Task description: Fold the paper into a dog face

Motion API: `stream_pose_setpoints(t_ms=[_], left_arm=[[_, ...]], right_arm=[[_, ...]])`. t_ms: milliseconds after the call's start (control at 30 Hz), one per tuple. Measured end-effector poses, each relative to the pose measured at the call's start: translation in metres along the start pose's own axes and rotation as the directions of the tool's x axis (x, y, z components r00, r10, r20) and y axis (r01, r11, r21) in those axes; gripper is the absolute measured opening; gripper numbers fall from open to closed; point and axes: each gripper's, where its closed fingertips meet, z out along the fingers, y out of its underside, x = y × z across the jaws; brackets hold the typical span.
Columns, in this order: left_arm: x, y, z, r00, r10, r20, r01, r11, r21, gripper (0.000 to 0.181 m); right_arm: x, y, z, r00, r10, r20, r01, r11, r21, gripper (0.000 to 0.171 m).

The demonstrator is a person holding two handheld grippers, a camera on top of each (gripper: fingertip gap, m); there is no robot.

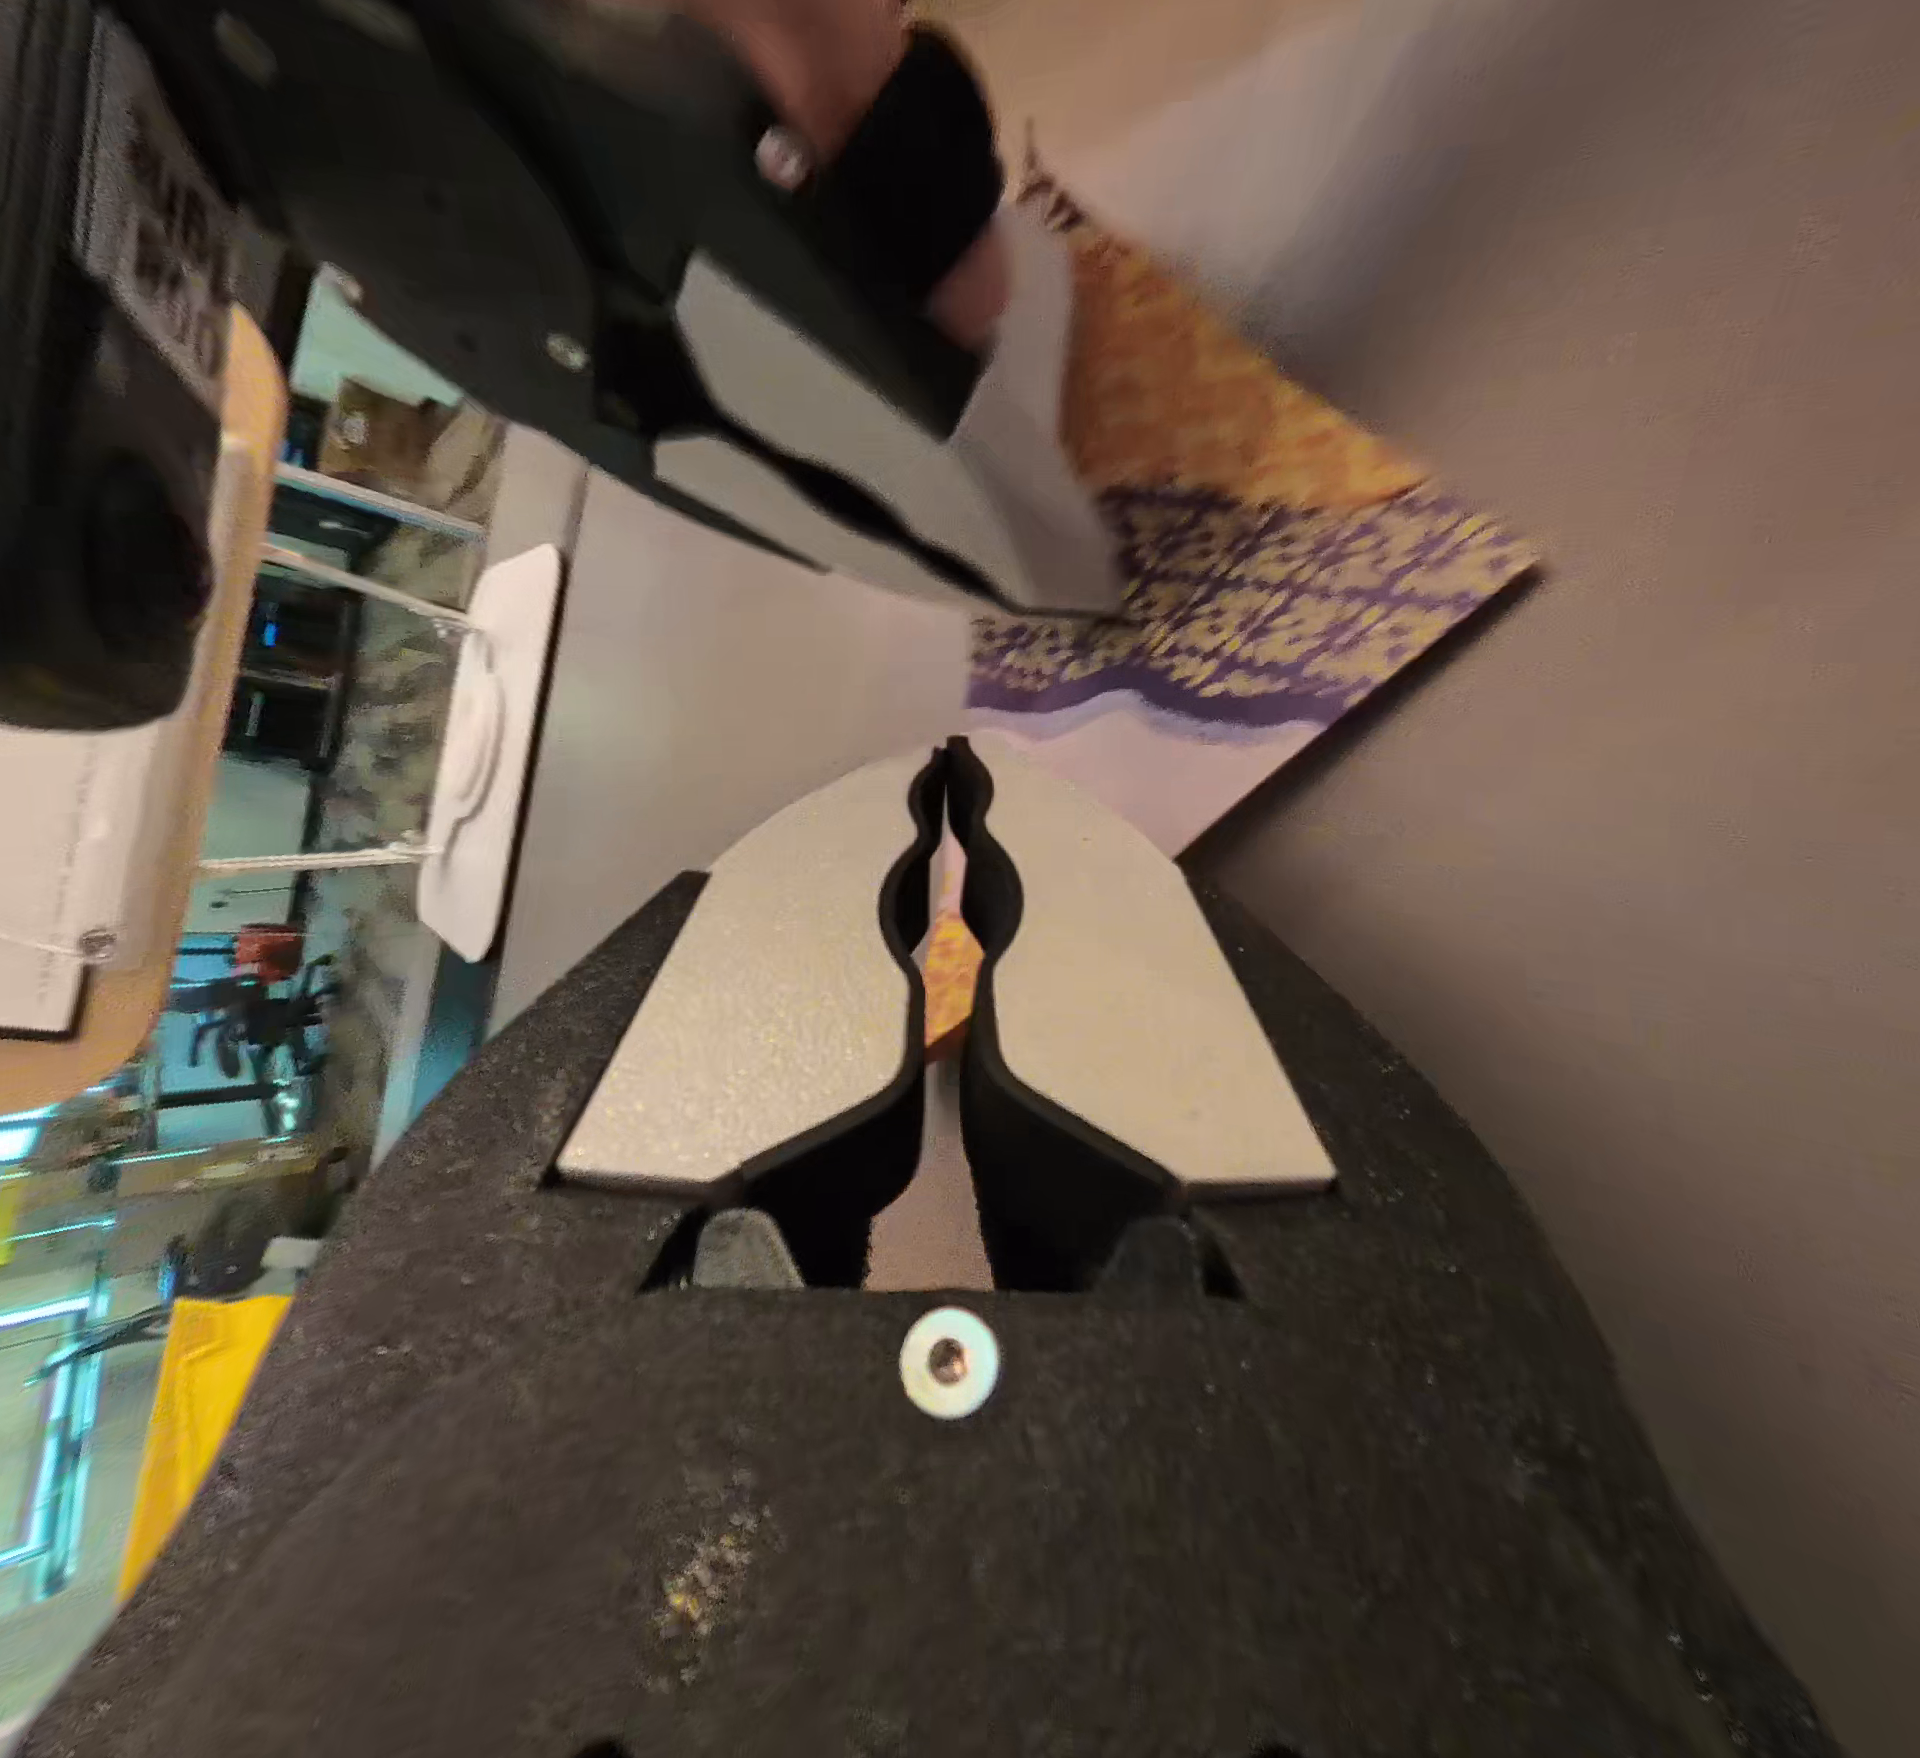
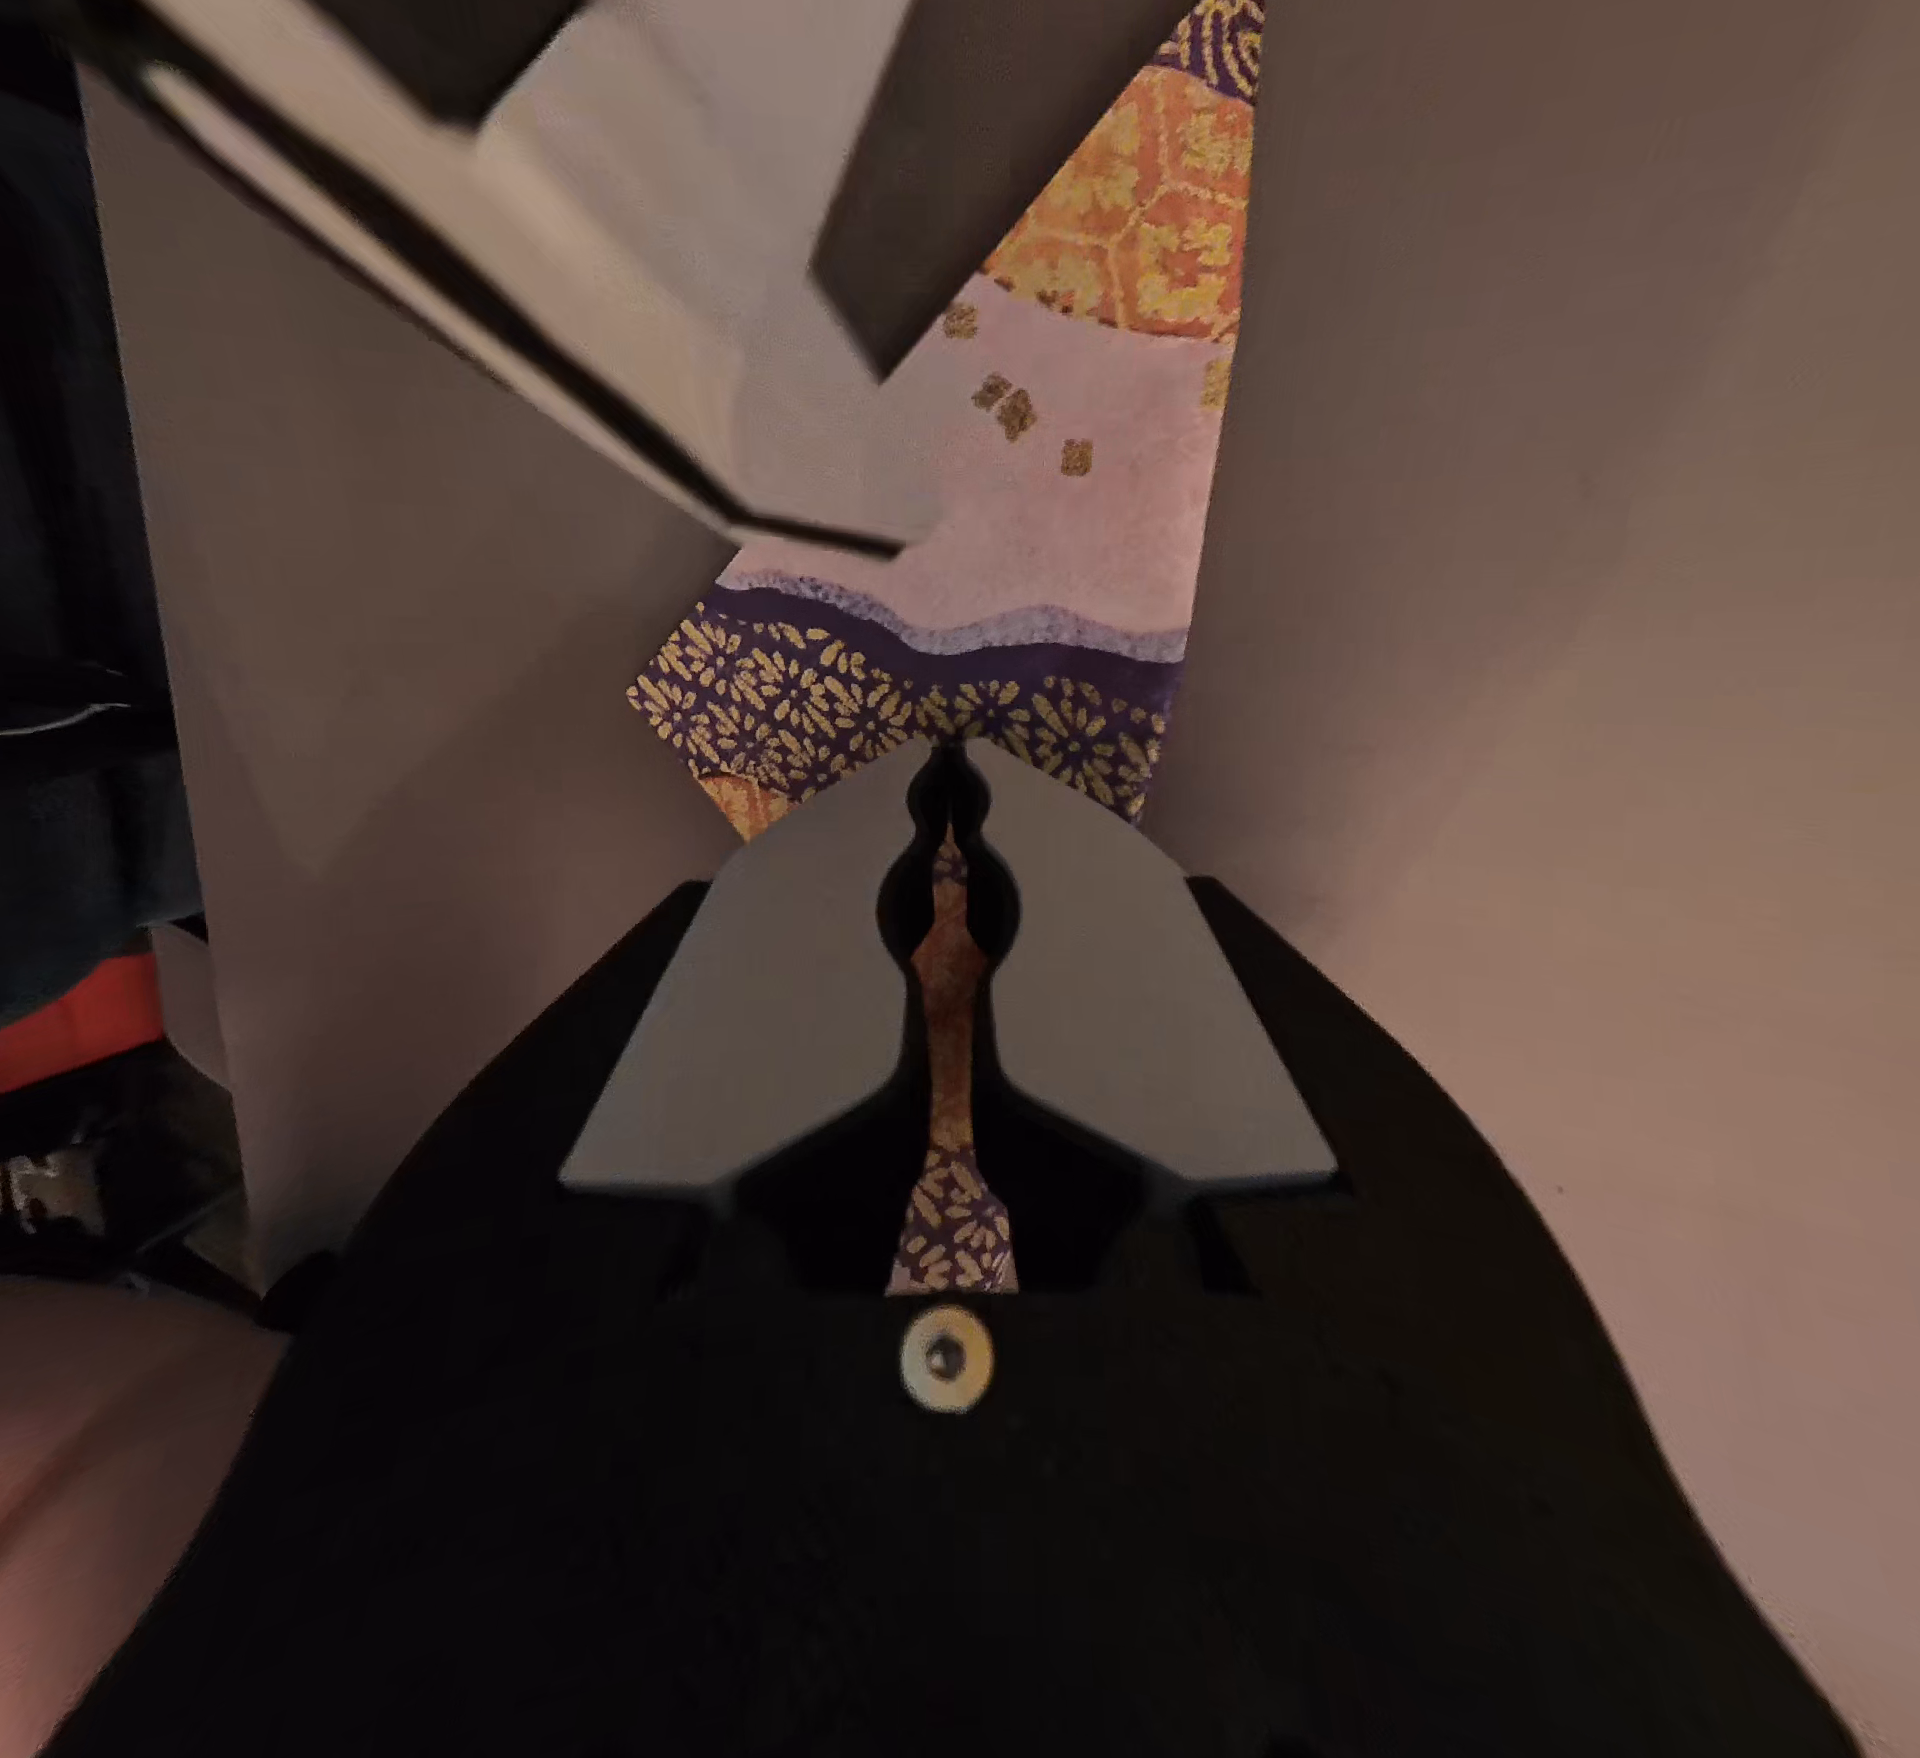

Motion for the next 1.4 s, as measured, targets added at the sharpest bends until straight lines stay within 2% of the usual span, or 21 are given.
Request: stream_pose_setpoints(t_ms=[67, 133, 233, 333, 433, 567, 633, 767, 833, 1067, 1133, 1200, 1400], left_arm=[[0.005, -0.003, 0.002, 1.0, -0.002, 0.007, 0.002, 0.999, -0.037, 0.0], [0.015, 0.001, 0.009, 0.999, -0.017, -0.05, 0.013, 0.997, -0.081, 0.0], [0.024, 0.013, 0.018, 0.995, -0.022, -0.095, 0.01, 0.993, -0.116, 0.0], [0.024, 0.015, 0.016, 0.992, -0.035, -0.123, 0.02, 0.992, -0.121, 0.001], [0.024, 0.017, 0.015, 0.992, -0.011, -0.125, -0.002, 0.994, -0.107, 0.0], [0.024, 0.019, 0.013, 0.987, 0.022, -0.156, -0.039, 0.994, -0.105, 0.0], [0.024, 0.019, 0.013, 0.984, 0.025, -0.178, -0.041, 0.995, -0.092, 0.001], [0.025, 0.019, 0.013, 0.972, -0.026, -0.235, 0.009, 0.997, -0.074, 0.001], [0.025, 0.018, 0.013, 0.968, -0.049, -0.247, 0.036, 0.998, -0.055, 0.001], [0.025, 0.018, 0.013, 0.963, -0.071, -0.262, 0.067, 0.997, -0.027, 0.001], [0.024, 0.018, 0.015, 0.964, -0.071, -0.255, 0.067, 0.997, -0.023, 0.0], [0.023, 0.018, 0.016, 0.967, -0.064, -0.247, 0.061, 0.998, -0.02, 0.0], [0.021, 0.019, 0.016, 0.976, -0.033, -0.216, 0.033, 0.999, -0.004, 0.0]], right_arm=[[-0.002, -0.002, 0.001, 1.0, 0.003, 0.024, -0.003, 1.0, 0.013, 0.001], [-0.005, -0.004, 0.001, 0.999, -0.011, 0.049, 0.01, 0.999, 0.033, 0.001], [-0.01, -0.015, -0.013, 0.998, -0.04, 0.051, 0.032, 0.99, 0.135, 0.001], [-0.004, -0.025, -0.051, 0.992, -0.037, -0.12, 0.067, 0.965, 0.255, 0.001], [-0.007, -0.021, -0.092, 0.942, -0.028, -0.334, 0.143, 0.934, 0.327, 0.001], [-0.033, 0.007, -0.079, 0.911, -0.08, -0.406, 0.197, 0.946, 0.257, 0.002], [-0.035, 0.019, -0.064, 0.881, -0.078, -0.467, 0.213, 0.946, 0.243, 0.045], [-0.035, 0.015, -0.061, 0.785, -0.086, -0.614, 0.337, 0.89, 0.307, 0.049], [-0.034, 0.009, -0.06, 0.727, -0.141, -0.672, 0.403, 0.88, 0.251, 0.052], [-0.016, 0.021, -0.027, 0.635, -0.314, -0.706, 0.449, 0.894, 0.007, 0.046], [-0.009, 0.021, -0.028, 0.608, -0.306, -0.733, 0.454, 0.891, 0.004, 0.032], [-0.005, 0.022, -0.027, 0.623, -0.289, -0.727, 0.442, 0.897, 0.022, 0.022], [-0.003, 0.023, -0.027, 0.696, -0.234, -0.679, 0.408, 0.907, 0.106, 0.012]])
